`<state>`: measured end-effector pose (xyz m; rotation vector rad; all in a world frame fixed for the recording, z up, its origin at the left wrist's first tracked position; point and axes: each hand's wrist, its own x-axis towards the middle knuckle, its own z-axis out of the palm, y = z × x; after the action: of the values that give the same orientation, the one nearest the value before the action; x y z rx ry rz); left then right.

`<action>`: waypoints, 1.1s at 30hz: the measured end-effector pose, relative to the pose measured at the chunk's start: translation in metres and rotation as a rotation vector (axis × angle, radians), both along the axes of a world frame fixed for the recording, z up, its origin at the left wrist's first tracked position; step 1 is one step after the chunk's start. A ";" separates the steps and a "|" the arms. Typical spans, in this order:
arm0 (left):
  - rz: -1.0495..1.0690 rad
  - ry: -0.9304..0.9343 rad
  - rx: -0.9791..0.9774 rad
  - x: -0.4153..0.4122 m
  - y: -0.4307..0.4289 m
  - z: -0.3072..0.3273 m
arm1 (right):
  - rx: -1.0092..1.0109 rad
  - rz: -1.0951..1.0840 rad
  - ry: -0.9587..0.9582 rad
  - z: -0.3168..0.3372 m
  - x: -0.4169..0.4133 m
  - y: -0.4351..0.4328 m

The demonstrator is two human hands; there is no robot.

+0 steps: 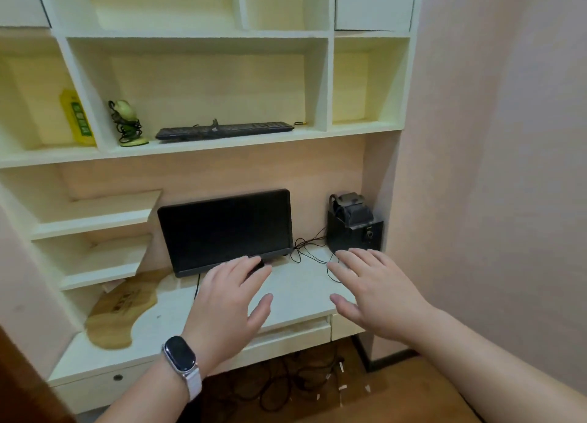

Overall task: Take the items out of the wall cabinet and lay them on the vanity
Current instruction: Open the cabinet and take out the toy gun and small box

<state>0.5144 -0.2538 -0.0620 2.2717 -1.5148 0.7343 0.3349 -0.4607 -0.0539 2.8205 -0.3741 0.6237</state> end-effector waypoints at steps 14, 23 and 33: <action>-0.004 -0.097 -0.076 0.034 -0.211 0.053 | -0.036 0.068 -0.199 0.044 0.038 -0.210; -0.027 -0.182 -0.136 0.085 -0.269 0.117 | -0.115 0.106 -0.294 0.097 0.085 -0.261; -0.145 -0.283 -0.313 0.185 -0.356 0.208 | -0.366 -0.013 -0.331 0.196 0.163 -0.305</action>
<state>0.6994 -0.6094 0.1456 1.8687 -1.5359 1.1962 0.4983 -0.7658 0.1420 2.3673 -0.2976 1.0431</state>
